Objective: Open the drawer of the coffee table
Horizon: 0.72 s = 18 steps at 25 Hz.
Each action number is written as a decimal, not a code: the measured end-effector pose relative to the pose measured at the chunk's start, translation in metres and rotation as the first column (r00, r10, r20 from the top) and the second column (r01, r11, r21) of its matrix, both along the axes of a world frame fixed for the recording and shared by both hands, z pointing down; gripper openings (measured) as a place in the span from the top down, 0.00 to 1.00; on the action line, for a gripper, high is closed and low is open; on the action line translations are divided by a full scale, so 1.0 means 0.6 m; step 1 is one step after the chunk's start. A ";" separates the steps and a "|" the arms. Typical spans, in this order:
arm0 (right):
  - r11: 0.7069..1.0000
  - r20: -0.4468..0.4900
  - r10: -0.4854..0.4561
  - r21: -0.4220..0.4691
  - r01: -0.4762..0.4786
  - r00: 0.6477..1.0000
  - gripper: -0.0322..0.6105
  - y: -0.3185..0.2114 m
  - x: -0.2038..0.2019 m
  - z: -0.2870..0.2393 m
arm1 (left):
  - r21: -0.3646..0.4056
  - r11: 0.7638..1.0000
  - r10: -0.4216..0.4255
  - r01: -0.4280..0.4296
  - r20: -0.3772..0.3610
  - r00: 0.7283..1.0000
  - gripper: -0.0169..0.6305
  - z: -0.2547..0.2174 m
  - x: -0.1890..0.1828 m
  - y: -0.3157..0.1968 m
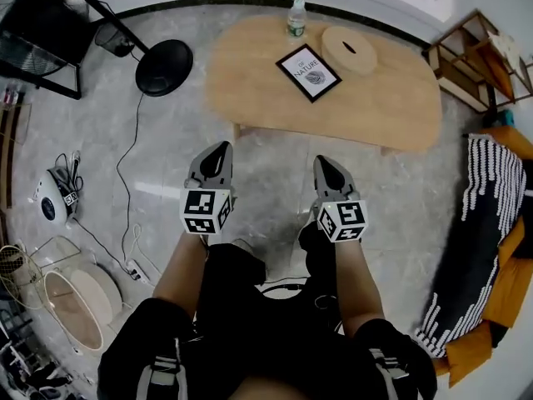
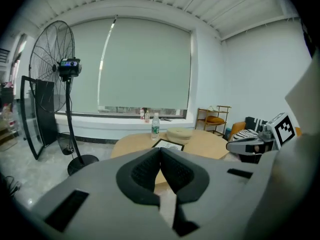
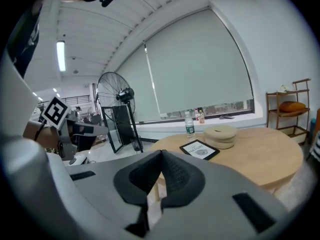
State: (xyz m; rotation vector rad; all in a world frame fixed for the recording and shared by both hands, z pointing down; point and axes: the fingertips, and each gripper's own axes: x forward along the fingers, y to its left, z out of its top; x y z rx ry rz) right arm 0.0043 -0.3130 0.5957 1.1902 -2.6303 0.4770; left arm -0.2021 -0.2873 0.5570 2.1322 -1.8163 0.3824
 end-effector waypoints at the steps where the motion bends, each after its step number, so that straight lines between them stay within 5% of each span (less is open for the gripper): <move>1: 1.000 0.011 -0.006 0.012 0.006 1.000 0.93 0.001 -0.006 0.033 | 0.010 1.000 0.005 -0.005 0.002 1.000 0.94 0.035 -0.006 -0.002; 11: 0.995 0.129 0.010 0.093 -0.022 0.992 0.93 -0.024 -0.083 0.363 | 0.127 0.991 0.046 -0.043 -0.020 0.999 0.94 0.359 -0.066 -0.016; 18: 0.984 0.250 0.170 0.017 -0.179 0.953 0.93 -0.004 -0.056 0.472 | 0.106 0.988 0.107 -0.108 0.018 0.994 0.94 0.442 -0.080 0.000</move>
